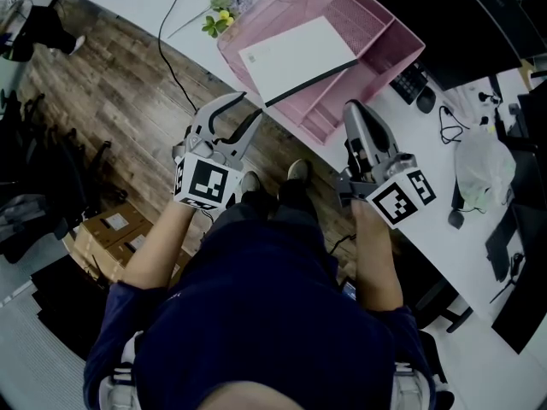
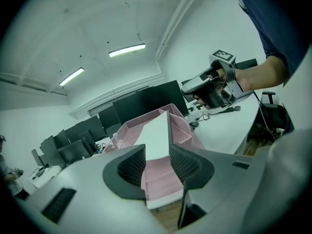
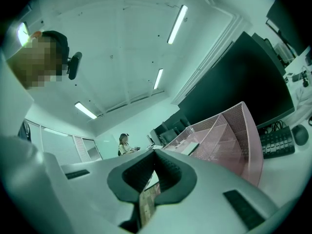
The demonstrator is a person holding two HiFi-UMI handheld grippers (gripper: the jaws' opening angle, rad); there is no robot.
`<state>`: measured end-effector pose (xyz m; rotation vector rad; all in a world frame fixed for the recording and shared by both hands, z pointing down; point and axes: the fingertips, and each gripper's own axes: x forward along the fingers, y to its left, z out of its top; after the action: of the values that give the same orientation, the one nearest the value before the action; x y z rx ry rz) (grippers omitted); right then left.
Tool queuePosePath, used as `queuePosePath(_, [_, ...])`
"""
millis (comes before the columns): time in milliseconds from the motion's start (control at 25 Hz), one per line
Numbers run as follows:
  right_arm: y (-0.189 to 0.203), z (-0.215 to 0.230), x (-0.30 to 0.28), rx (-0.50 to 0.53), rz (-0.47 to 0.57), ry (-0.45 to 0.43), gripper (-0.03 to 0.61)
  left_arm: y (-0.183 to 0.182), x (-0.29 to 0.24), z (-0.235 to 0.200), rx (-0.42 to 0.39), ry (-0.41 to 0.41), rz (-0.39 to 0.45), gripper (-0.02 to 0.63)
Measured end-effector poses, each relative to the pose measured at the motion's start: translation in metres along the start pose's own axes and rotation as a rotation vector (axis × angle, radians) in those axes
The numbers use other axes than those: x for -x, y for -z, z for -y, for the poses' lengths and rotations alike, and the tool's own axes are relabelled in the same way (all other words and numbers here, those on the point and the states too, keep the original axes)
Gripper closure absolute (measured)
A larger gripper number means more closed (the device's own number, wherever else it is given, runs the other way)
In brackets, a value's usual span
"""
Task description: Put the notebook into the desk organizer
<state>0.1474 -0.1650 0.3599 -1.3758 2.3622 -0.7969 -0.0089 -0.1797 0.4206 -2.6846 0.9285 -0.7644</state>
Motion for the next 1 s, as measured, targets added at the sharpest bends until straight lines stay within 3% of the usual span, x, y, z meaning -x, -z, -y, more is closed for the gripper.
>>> queuePosePath(1000, [0.016, -0.064, -0.029, 0.069, -0.016, -0.014, 0.575, 0.004, 0.054, -0.055, 0.098, -0.068, 0.109, 0.459])
